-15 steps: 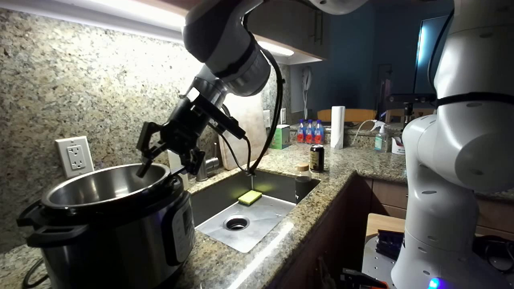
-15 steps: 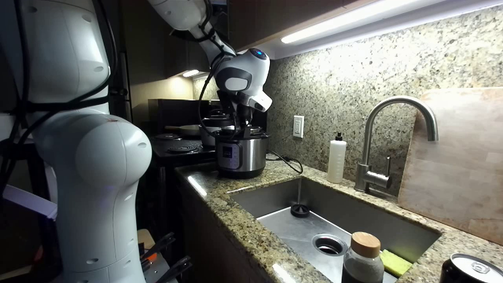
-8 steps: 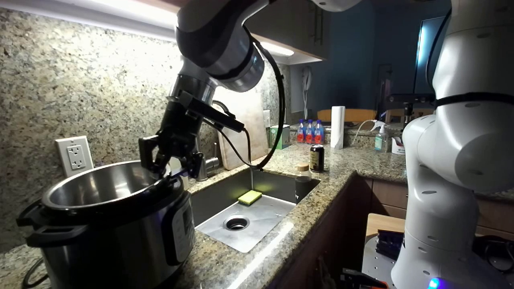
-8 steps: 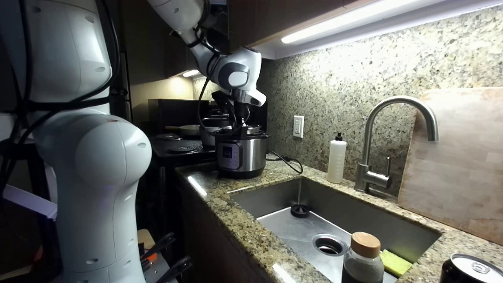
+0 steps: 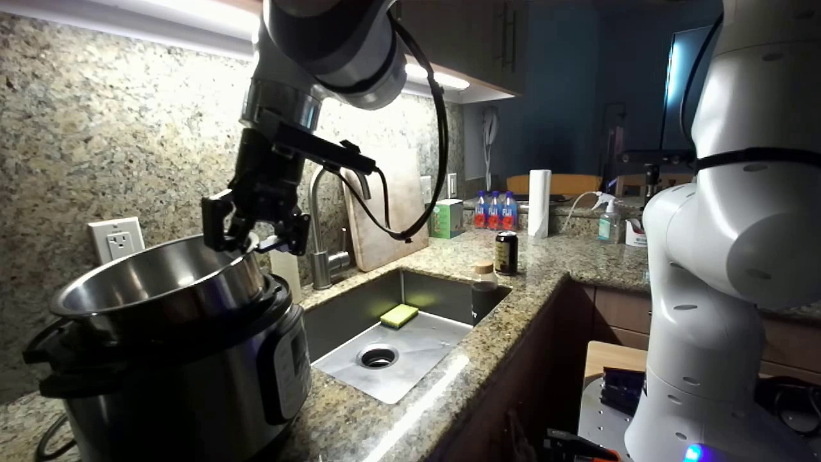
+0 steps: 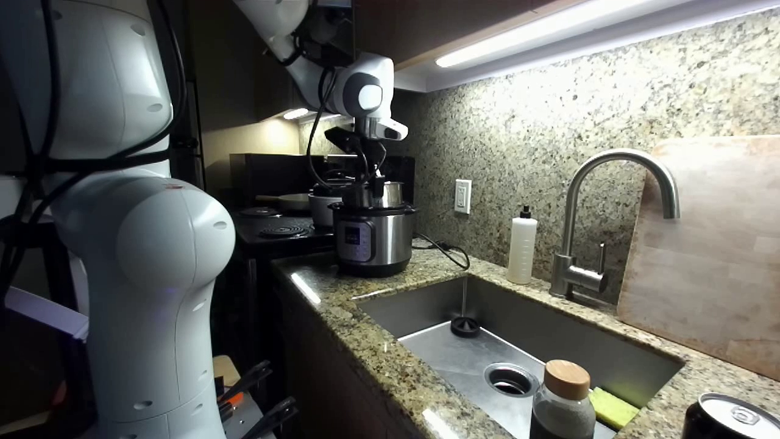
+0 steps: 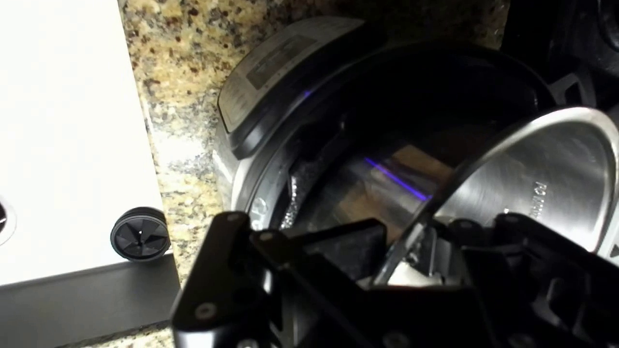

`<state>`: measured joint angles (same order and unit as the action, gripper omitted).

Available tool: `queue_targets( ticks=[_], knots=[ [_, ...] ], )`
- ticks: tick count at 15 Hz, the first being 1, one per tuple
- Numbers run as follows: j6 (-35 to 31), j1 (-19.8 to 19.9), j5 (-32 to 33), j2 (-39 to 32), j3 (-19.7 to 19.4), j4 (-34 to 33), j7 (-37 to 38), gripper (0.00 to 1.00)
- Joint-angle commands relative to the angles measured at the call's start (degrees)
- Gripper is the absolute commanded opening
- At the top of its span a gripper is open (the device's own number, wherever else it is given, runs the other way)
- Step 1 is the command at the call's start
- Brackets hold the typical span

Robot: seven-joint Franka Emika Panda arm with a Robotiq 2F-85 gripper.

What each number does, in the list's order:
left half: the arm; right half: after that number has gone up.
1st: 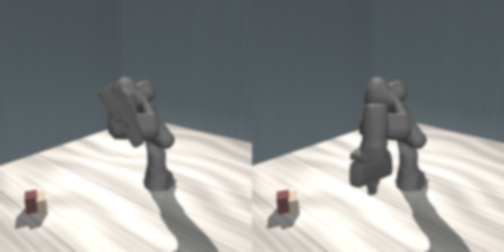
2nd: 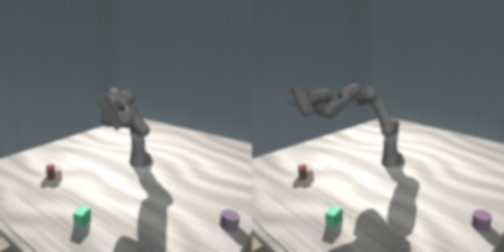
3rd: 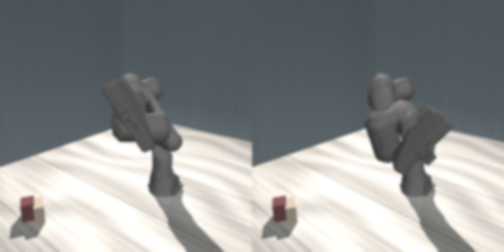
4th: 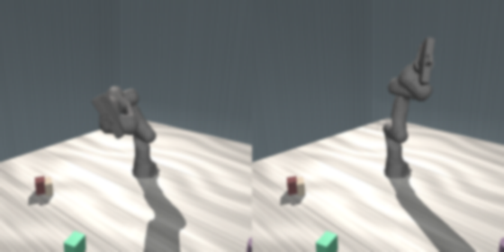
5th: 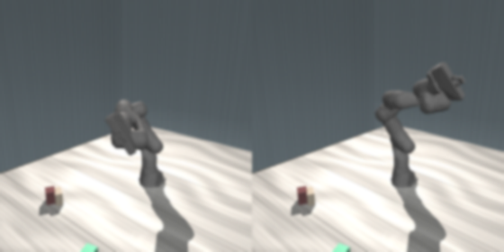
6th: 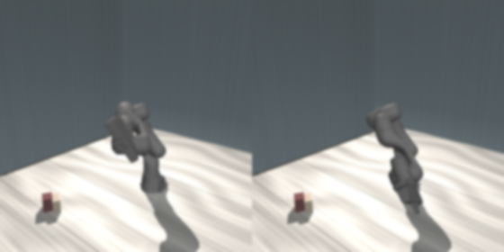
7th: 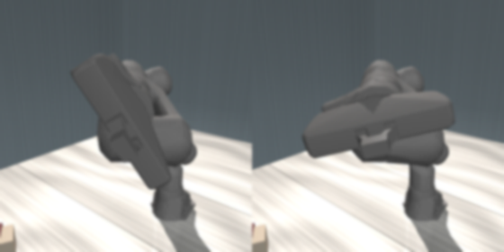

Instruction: Put the silver pot into the sink.

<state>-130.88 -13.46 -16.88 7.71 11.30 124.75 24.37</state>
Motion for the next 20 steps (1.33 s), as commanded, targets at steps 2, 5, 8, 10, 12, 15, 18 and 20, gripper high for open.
queue_targets(
  ticks=[2,5,8,10,12,15,18,20],
  knots=[
    [3.3,0.3,0.9,1.3,1.4,-2.9,1.1,0.02],
    [3.7,0.1,0.9,2.3,1.6,-3.8,0.7,0.02],
    [3.8,0.0,0.8,3.3,2.1,-4.7,0.5,0.01],
    [3.6,0.0,0.5,3.8,2.4,-5.2,0.1,0.01],
    [3.5,-0.1,0.0,4.2,2.6,-5.5,-0.3,0.01],
    [3.2,-0.2,-0.7,4.9,2.7,-5.2,-0.7,0.00],
    [2.9,-0.2,-1.2,5.7,2.7,-4.9,-1.1,0.00],
    [3.0,-0.2,-1.0,6.4,2.7,-4.8,-1.0,0.01]
  ],
)
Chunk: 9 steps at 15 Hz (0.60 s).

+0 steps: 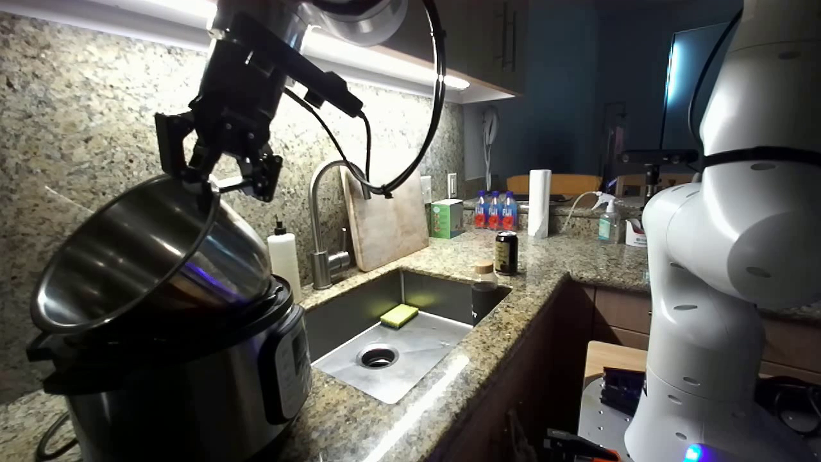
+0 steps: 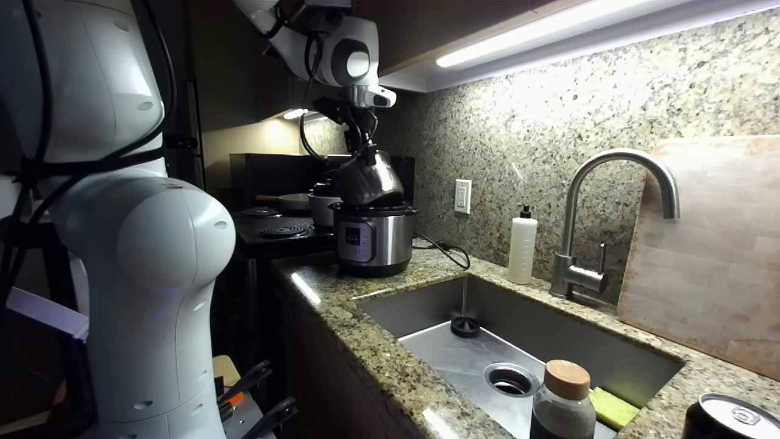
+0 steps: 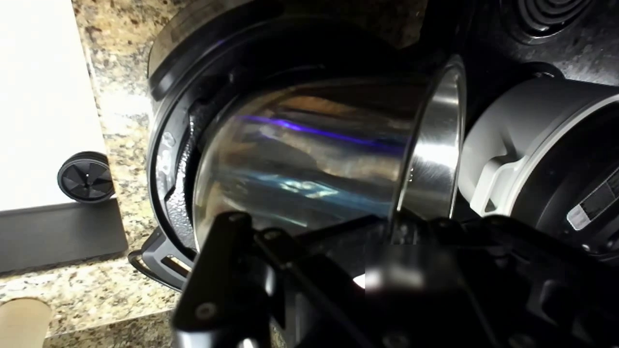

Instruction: Put the silver pot into the sink.

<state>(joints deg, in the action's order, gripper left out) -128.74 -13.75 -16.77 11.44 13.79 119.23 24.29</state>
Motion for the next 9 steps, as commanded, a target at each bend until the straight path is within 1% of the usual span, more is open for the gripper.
queue_targets(
  ticks=[1,5,9],
  knots=[
    [0.9,0.1,-1.1,3.1,0.2,0.8,-0.9,0.01],
    [1.0,0.2,-1.3,4.9,0.0,0.8,-1.3,0.01],
    [1.0,0.0,-3.4,6.0,-0.7,0.9,-2.6,0.01]
  ],
)
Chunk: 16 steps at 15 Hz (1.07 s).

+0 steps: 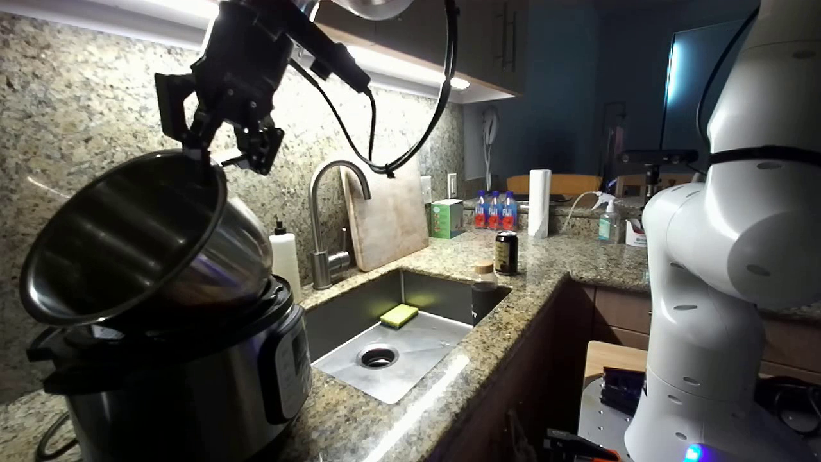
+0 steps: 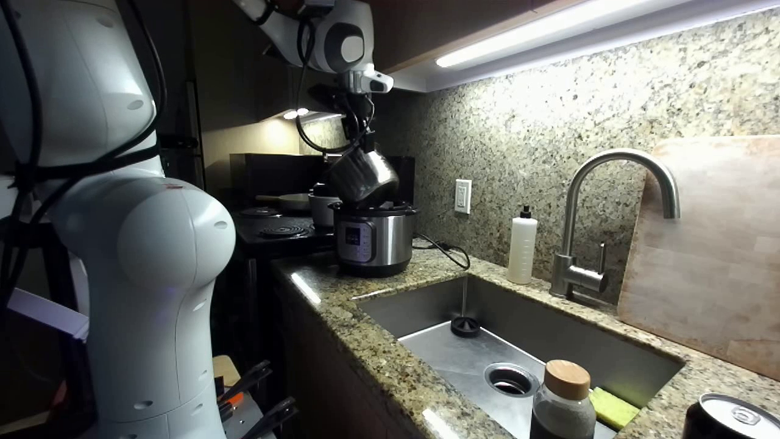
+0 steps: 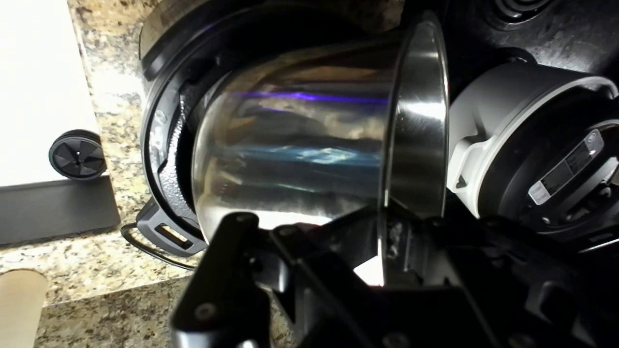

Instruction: Put the silver pot into the sink.

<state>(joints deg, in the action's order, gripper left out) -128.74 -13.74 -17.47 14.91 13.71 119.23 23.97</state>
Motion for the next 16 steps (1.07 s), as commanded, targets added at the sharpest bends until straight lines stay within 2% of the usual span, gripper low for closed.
queue_targets(
  ticks=[1,16],
  knots=[
    [1.0,0.1,-3.1,2.7,-0.8,0.9,-2.4,0.01],
    [0.6,1.0,-7.5,7.6,-4.4,3.8,-3.6,0.01]
  ],
)
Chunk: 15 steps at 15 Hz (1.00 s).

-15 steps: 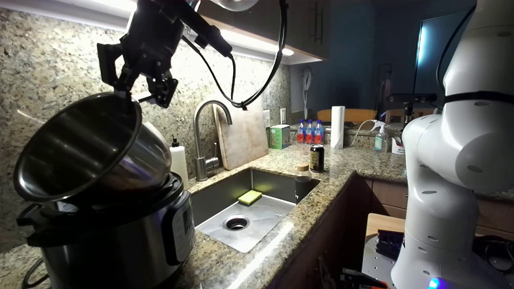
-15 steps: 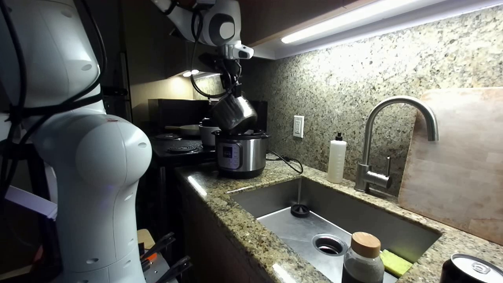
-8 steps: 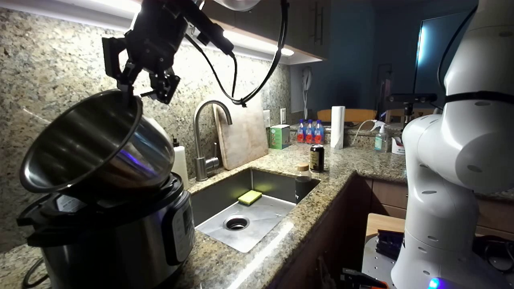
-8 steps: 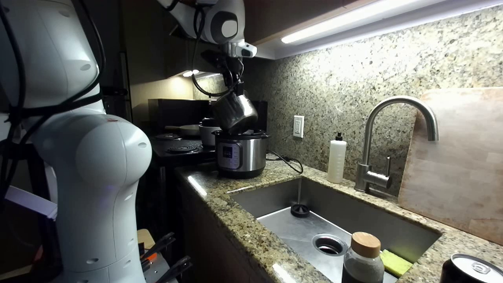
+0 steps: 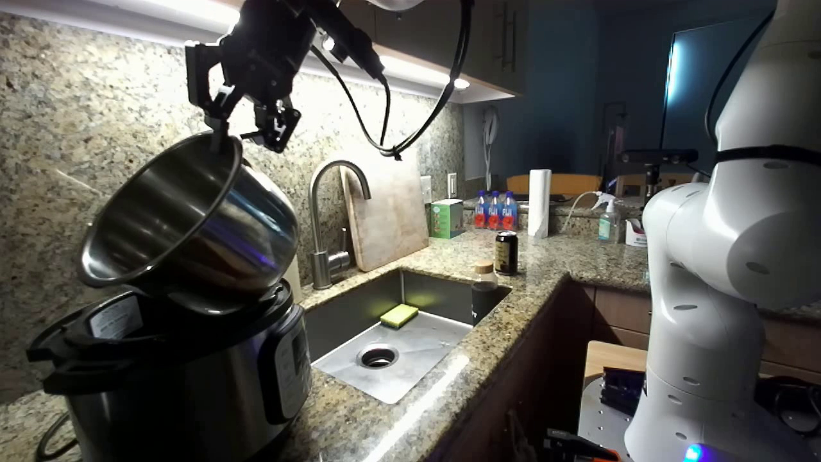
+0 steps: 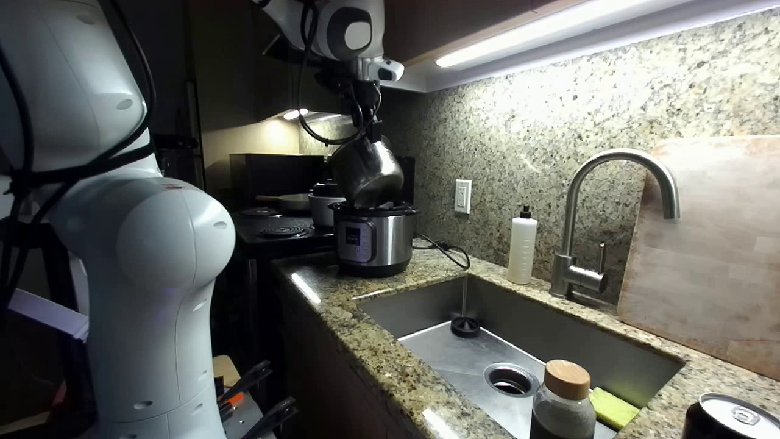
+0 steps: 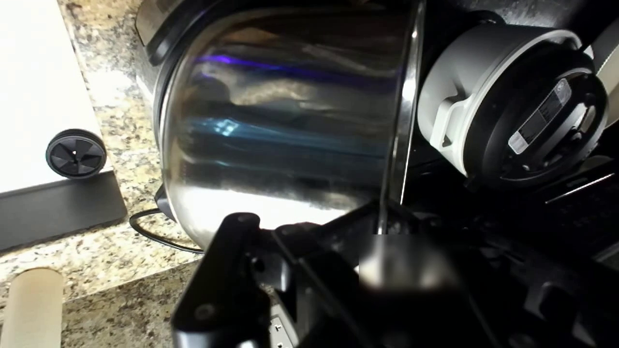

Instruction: Put the silver pot into the sink.

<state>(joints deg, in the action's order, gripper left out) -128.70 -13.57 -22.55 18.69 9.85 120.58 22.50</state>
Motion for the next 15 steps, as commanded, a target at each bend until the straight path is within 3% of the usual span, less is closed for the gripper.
queue_targets(
  ticks=[1,15],
  knots=[
    [0.5,0.9,-2.7,4.4,-0.9,2.9,-2.2,0.01],
    [0.3,1.4,-6.4,11.5,-4.8,9.8,-3.8,0.01]
  ],
)
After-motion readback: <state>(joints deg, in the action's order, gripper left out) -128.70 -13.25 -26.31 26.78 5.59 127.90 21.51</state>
